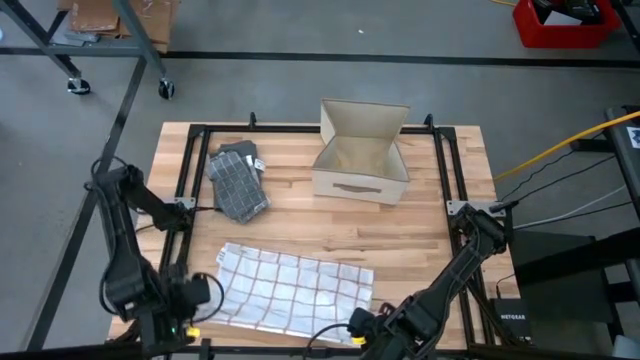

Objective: Fold towel
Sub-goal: Fold the white towel

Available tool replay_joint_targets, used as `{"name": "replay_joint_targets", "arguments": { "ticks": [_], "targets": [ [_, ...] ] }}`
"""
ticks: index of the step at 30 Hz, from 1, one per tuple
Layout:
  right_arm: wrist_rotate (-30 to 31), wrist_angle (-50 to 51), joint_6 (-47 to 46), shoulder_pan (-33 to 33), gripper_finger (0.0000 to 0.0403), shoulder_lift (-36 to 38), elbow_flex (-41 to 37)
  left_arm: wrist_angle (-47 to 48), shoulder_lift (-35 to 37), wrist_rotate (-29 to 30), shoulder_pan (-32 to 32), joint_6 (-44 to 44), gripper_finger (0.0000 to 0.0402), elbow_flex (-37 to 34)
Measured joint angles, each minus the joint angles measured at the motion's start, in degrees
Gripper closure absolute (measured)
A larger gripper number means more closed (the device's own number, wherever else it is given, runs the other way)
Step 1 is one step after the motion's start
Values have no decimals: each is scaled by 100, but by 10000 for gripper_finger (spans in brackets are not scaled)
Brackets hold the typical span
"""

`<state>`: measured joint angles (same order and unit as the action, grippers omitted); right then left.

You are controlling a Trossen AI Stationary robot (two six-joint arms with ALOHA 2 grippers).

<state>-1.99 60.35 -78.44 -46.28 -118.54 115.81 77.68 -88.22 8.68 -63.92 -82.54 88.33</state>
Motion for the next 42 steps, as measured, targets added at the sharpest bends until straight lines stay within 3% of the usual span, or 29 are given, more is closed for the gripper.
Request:
{"name": "replay_joint_targets", "arguments": {
  "ticks": [9,21,32,42],
  "targets": [
    [172,-122,-80,6,402,-48,0,-431,-752,-341,-301,198,401,0],
    [-91,-986,-91,-140,402,-454,0,-886,-881,-364,-540,17,401,0],
    [53,-53,-228,-165,402,-455,0,-1260,-879,-303,-477,-434,401,-732],
    [139,262,-220,-41,402,-446,-240,-980,-866,-74,-172,-405,401,-1119]
  ]
}}
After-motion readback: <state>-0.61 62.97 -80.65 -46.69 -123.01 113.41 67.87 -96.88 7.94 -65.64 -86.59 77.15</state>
